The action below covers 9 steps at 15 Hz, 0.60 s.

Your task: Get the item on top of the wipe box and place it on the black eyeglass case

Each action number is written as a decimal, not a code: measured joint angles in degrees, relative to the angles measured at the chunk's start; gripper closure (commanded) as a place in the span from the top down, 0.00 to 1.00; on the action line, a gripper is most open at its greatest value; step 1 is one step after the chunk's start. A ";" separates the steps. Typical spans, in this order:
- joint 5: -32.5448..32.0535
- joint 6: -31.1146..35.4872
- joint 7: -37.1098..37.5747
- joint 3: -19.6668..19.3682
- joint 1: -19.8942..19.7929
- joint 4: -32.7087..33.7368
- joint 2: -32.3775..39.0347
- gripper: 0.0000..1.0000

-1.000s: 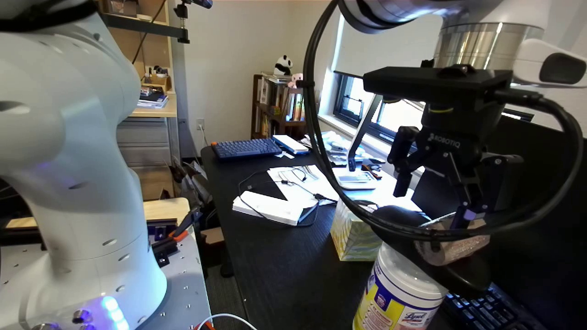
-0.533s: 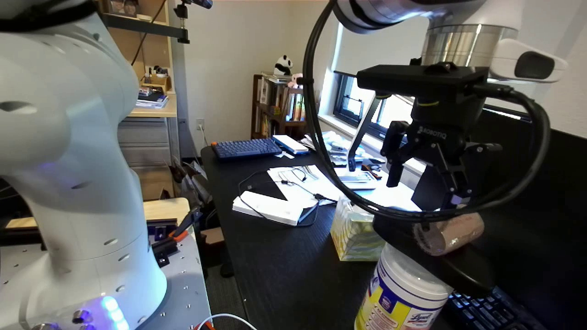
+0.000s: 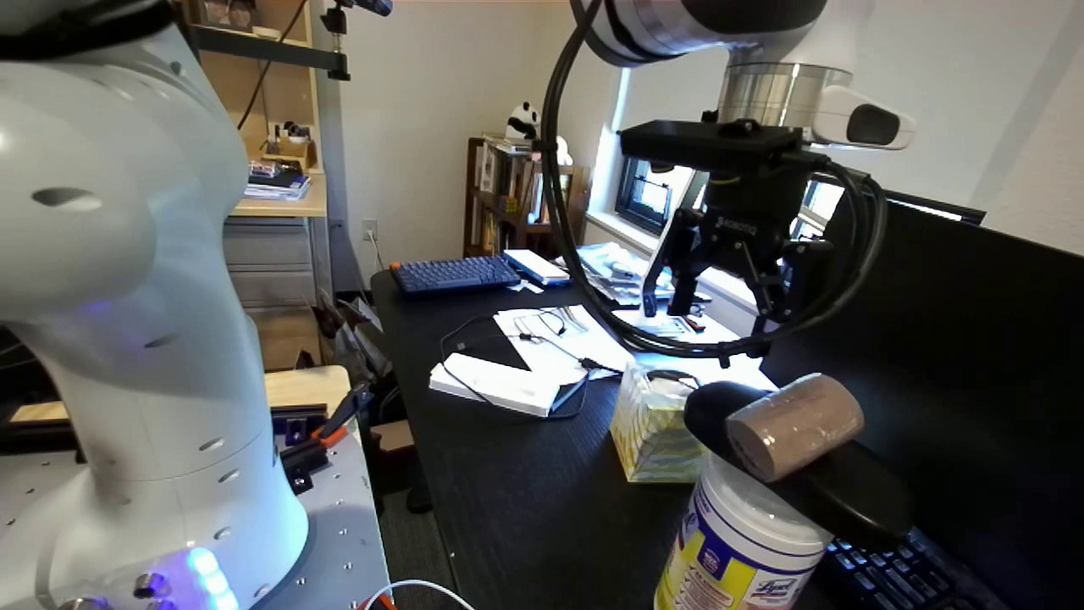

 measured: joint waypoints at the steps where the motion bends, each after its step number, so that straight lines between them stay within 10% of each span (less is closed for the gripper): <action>1: 0.02 0.00 0.34 0.35 0.28 -0.16 0.00 1.00; 9: 1.28 0.00 1.84 1.46 0.83 -0.38 0.01 1.00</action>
